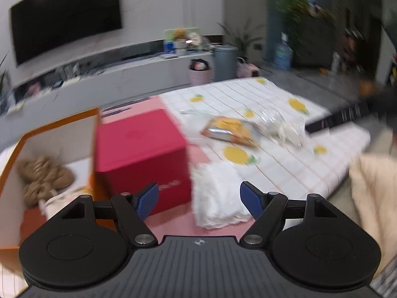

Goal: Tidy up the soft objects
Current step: 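Lower the open left tool onto the white crumpled plastic beside the red box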

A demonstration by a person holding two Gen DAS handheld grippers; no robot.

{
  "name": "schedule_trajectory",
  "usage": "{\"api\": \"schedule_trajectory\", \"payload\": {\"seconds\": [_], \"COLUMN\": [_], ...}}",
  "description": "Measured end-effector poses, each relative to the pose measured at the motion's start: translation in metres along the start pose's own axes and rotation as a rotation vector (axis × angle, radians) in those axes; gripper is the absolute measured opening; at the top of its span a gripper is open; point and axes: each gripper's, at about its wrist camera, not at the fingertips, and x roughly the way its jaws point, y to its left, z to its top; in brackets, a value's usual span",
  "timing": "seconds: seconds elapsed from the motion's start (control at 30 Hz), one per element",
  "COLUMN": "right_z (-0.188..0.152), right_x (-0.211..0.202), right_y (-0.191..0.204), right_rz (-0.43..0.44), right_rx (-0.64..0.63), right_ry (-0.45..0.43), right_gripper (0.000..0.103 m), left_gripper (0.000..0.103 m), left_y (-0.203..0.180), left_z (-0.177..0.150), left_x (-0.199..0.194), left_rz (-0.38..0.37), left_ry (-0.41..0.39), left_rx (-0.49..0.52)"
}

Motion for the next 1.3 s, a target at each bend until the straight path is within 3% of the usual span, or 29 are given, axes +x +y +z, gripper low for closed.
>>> {"api": "schedule_trajectory", "payload": {"seconds": [0.13,0.27,0.33,0.5,0.6,0.87,0.97,1.17,1.3], "right_z": [-0.025,-0.036,-0.04,-0.046,-0.05,-0.053,-0.053,-0.054,-0.047], "right_x": [0.006,0.022,0.026,0.035,0.043,0.052,0.053,0.061,0.065], "right_y": [-0.03,-0.028,-0.021,-0.02,-0.021,-0.023,-0.024,-0.036,-0.047], "right_rz": [-0.055,-0.016,-0.042,0.003,0.015,0.087,0.094,0.094,0.097], "right_rx": [0.065,-0.002,-0.042,-0.063,-0.07,-0.032,-0.017,0.031,0.049], "right_ry": [-0.072,-0.006,0.011,0.043,0.081,0.133,0.138,0.165,0.153], "right_gripper": [0.057,0.057,0.057,0.057,0.057,0.057,0.057,0.057,0.06], "left_gripper": [0.088,0.089,0.089,0.092,0.092,0.097,0.103,0.103,0.103], "left_y": [-0.032,-0.046,-0.047,-0.056,-0.063,-0.067,-0.066,-0.048,-0.047], "left_z": [-0.019,-0.028,-0.029,-0.029,-0.026,-0.039,-0.039,-0.041,-0.045], "left_x": [0.026,0.046,0.052,0.069,0.08,0.103,0.106,0.115,0.112], "left_rz": [0.011,0.082,0.087,0.088,0.152,0.245,0.243,0.205,0.19], "left_ry": [-0.009,-0.06,-0.056,-0.044,-0.042,0.022,0.021,0.034,0.005], "left_rx": [0.052,0.065,0.047,0.055,0.086,-0.006,-0.07,-0.242,-0.209]}}
